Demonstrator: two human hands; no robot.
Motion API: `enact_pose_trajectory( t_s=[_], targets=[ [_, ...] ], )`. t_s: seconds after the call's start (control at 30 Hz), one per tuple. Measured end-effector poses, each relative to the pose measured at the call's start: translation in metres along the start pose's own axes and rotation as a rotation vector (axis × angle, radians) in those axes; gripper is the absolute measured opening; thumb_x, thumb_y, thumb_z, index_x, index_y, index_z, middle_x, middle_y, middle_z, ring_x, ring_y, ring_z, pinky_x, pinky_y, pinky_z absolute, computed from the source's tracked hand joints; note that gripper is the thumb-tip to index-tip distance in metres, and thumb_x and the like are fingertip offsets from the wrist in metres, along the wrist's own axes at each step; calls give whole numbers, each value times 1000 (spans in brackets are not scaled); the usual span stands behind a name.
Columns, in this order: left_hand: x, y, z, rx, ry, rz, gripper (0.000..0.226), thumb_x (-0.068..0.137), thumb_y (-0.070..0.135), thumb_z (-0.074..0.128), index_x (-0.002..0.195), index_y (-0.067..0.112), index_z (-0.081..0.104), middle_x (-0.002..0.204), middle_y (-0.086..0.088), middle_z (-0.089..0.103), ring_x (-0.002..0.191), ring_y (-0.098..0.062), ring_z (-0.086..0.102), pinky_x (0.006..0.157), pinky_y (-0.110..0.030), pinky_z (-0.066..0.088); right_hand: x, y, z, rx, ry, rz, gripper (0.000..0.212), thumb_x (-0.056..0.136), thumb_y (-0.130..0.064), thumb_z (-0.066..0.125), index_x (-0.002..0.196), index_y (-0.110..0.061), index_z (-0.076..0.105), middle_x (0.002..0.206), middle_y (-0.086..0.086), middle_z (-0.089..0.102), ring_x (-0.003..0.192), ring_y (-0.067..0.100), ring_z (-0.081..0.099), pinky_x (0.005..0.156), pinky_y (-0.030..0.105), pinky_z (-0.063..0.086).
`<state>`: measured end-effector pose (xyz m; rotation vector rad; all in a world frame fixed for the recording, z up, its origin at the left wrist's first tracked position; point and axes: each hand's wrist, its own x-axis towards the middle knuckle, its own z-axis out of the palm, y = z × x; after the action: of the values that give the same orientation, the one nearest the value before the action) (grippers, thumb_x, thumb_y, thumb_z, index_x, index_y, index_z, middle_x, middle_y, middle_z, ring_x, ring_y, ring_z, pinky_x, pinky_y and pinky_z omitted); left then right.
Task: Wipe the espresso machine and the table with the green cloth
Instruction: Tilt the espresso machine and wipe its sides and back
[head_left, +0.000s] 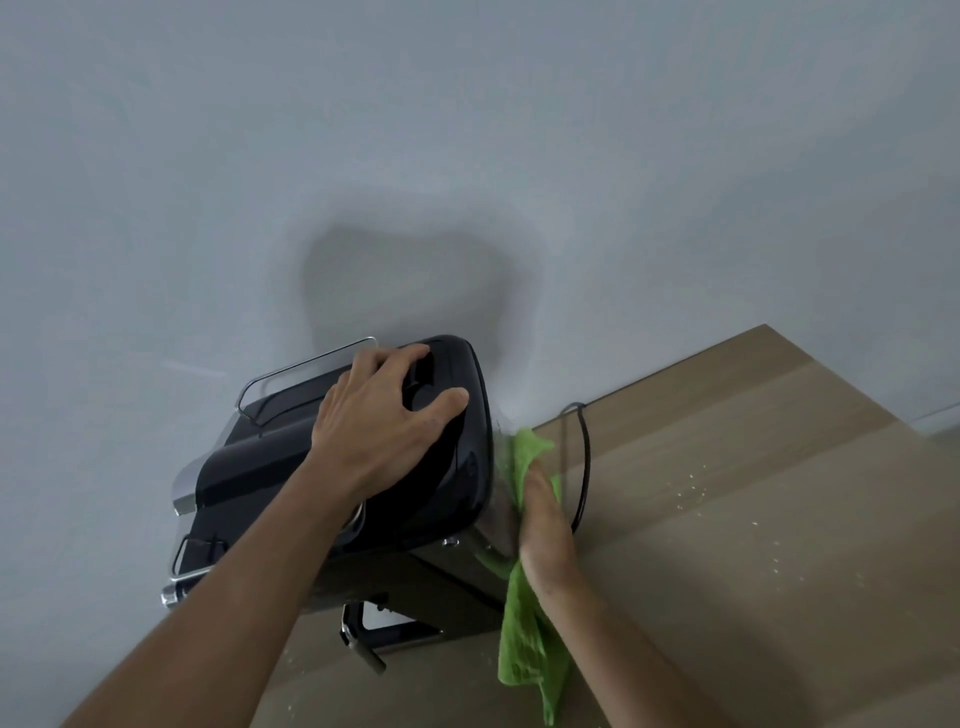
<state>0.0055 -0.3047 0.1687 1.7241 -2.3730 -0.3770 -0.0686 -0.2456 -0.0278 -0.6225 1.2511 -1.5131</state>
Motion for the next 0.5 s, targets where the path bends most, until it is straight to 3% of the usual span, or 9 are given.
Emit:
enact_pose_trajectory(
  t_s=[0.07, 0.2, 0.37, 0.5],
  targets=[
    [-1, 0, 0, 4, -2, 1, 75, 67, 71, 42, 136, 39, 39, 135, 9, 37, 126, -19, 39, 108, -45, 31, 12, 18, -8, 102, 11, 234, 80, 77, -70, 29, 136, -22, 51, 138, 6, 54, 129, 20, 48, 113, 46, 33],
    [-1, 0, -1, 4, 0, 0, 75, 68, 70, 43, 136, 40, 38, 136, 8, 37, 127, -19, 39, 108, -45, 31, 50, 27, -16, 38, 7, 449, 74, 78, -70, 30, 122, -22, 63, 119, 10, 65, 116, 28, 58, 107, 46, 40],
    [0, 0, -1, -3, 1, -2, 76, 66, 71, 44, 136, 40, 38, 132, 12, 37, 123, -15, 40, 106, -44, 33, 75, 19, -23, 10, -26, 503, 56, 90, -54, 35, 104, -12, 70, 101, 19, 71, 96, 32, 66, 98, 45, 49],
    [3, 1, -1, -2, 7, -13, 76, 66, 71, 43, 135, 40, 39, 132, 12, 37, 125, -15, 39, 107, -43, 32, 62, 27, -21, 61, -38, 430, 84, 67, -84, 40, 131, -31, 56, 134, 6, 57, 124, 26, 53, 110, 49, 36]
  ],
)
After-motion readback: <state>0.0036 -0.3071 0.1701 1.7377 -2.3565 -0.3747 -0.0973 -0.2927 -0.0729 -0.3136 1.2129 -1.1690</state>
